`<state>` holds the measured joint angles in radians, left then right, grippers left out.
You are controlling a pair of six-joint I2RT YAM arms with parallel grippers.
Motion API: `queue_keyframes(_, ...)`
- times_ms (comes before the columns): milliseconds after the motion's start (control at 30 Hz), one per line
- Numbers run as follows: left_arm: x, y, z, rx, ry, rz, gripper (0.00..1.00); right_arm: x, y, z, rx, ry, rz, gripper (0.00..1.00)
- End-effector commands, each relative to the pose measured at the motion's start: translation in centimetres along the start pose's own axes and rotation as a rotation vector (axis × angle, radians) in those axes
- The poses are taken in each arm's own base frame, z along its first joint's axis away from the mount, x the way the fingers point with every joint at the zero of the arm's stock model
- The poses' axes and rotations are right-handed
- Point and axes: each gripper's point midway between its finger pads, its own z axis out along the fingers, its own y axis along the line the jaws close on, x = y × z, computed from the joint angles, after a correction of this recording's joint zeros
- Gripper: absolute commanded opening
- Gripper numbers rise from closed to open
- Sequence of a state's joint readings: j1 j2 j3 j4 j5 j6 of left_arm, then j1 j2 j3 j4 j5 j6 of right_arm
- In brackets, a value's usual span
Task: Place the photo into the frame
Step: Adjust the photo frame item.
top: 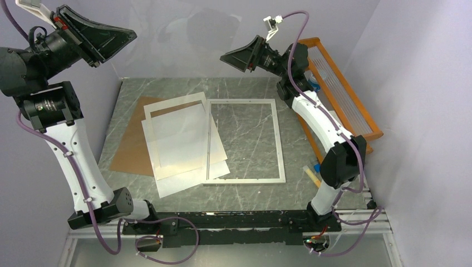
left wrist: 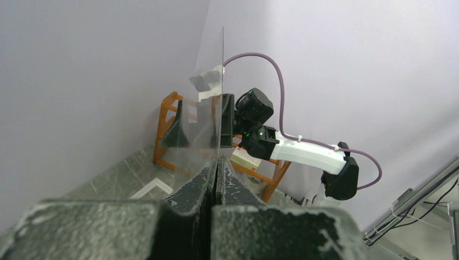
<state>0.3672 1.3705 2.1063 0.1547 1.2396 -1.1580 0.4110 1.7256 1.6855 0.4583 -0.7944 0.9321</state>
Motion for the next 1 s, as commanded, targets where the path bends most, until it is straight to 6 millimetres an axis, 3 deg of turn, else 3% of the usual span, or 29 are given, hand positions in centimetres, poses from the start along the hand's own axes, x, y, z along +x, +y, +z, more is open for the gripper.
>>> queue_keyframes(0,-1.5,-1.7,0.1,0.012,-0.065,0.007,0.03,-0.6,2.3,1.0,-0.094,-0.010,-0.032,0.99)
queue_keyframes(133,-2.2,-1.0,0.3,-0.007,-0.107,-0.054,0.02,0.4,1.9,0.9,-0.129,-0.024,0.040,0.98)
queue_keyframes(200,-2.3,0.1,0.4,-0.029,-0.126,-0.100,0.03,0.5,2.9,0.4,-0.182,-0.042,0.061,0.95)
queue_keyframes(367,-2.0,3.6,0.4,-0.086,-0.188,-0.238,0.03,2.0,5.1,-0.1,-0.286,-0.028,0.107,0.78)
queue_keyframes(500,-1.2,6.4,0.4,-0.123,-0.213,-0.323,0.03,2.4,6.9,-0.2,-0.370,-0.032,0.159,0.58)
queue_keyframes(667,-0.3,8.5,0.3,-0.162,-0.216,-0.367,0.02,2.8,6.8,-0.2,-0.349,-0.039,0.204,0.41)
queue_keyframes(833,0.2,10.2,0.2,-0.193,-0.233,-0.420,0.03,3.3,6.4,-0.5,-0.313,-0.042,0.213,0.39)
queue_keyframes(967,0.6,11.6,0.1,-0.209,-0.254,-0.472,0.03,3.8,6.2,-1.1,-0.304,-0.059,0.239,0.45)
